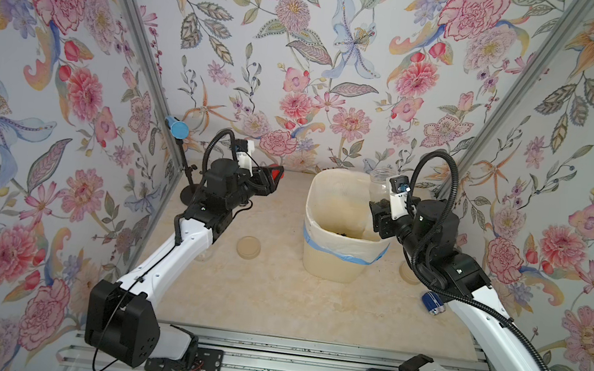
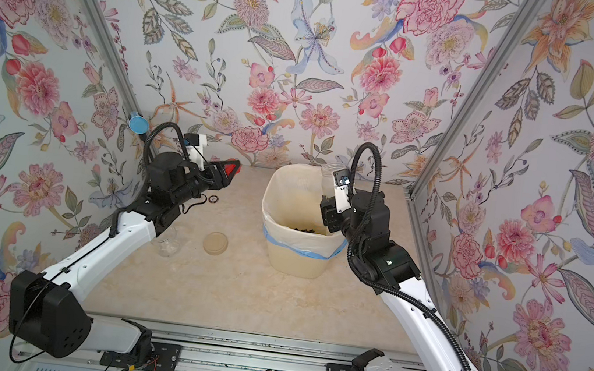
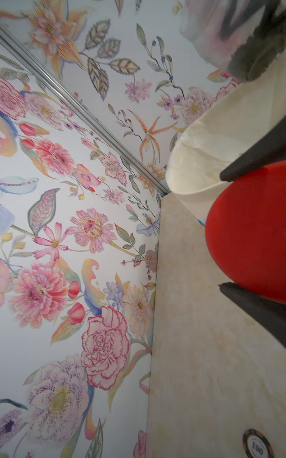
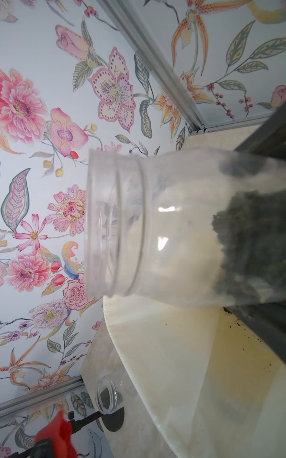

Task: Empty moldy tea leaves from jars
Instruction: Place the lid at the center of the board.

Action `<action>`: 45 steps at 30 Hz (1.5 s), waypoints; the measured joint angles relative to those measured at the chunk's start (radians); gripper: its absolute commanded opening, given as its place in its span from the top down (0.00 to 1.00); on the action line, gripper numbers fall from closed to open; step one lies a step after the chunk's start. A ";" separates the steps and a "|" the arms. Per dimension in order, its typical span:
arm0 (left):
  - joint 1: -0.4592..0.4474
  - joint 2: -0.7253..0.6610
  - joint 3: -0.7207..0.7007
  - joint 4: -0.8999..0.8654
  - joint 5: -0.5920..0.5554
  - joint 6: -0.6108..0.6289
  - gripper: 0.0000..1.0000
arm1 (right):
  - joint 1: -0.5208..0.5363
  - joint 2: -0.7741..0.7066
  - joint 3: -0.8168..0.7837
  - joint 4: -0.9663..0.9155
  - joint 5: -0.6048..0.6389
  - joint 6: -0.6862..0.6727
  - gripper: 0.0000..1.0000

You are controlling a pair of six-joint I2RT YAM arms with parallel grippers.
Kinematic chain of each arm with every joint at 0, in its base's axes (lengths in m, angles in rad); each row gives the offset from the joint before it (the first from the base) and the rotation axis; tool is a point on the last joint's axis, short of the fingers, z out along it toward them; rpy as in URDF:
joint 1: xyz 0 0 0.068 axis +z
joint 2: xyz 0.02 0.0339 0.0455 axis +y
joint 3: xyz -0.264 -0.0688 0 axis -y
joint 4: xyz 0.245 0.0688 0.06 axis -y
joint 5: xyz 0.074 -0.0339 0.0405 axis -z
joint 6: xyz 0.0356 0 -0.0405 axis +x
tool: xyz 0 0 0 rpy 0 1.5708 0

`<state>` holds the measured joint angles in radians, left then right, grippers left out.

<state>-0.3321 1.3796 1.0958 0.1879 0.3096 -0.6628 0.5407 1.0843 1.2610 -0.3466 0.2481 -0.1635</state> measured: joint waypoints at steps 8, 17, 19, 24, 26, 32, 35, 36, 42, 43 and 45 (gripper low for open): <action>-0.084 0.116 -0.312 0.213 -0.190 0.115 0.55 | -0.034 -0.024 0.000 0.000 -0.058 0.036 0.49; -0.084 0.381 -0.187 0.335 -0.299 0.169 0.55 | -0.091 -0.065 -0.001 -0.008 -0.104 0.053 0.49; -0.084 0.444 -0.128 0.328 -0.318 0.178 0.55 | -0.093 -0.068 -0.001 -0.008 -0.113 0.056 0.49; -0.084 0.567 -0.005 0.281 -0.431 0.196 0.54 | -0.093 -0.068 -0.001 -0.009 -0.131 0.060 0.49; -0.083 0.607 0.023 0.257 -0.478 0.204 0.51 | -0.097 -0.068 0.001 -0.011 -0.138 0.064 0.50; -0.076 0.700 0.055 0.212 -0.519 0.200 0.46 | -0.099 -0.064 0.022 -0.019 -0.148 0.068 0.50; -0.066 0.719 0.055 0.210 -0.518 0.187 0.46 | -0.099 -0.065 0.024 -0.020 -0.155 0.068 0.49; -0.063 0.723 0.055 0.214 -0.518 0.184 0.46 | -0.099 -0.065 0.024 -0.021 -0.155 0.068 0.49; -0.032 0.737 0.074 0.216 -0.492 0.158 0.40 | -0.100 -0.078 0.023 -0.033 -0.155 0.068 0.49; -0.027 0.742 0.081 0.215 -0.489 0.157 0.38 | -0.101 -0.082 0.023 -0.035 -0.155 0.068 0.49; -0.026 0.745 0.089 0.209 -0.481 0.154 0.33 | -0.104 -0.088 0.023 -0.035 -0.155 0.068 0.49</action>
<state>-0.3580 2.1246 1.1851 0.3973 -0.1715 -0.5083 0.4366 0.9962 1.2839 -0.3813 0.0933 -0.0956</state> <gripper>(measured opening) 0.635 0.715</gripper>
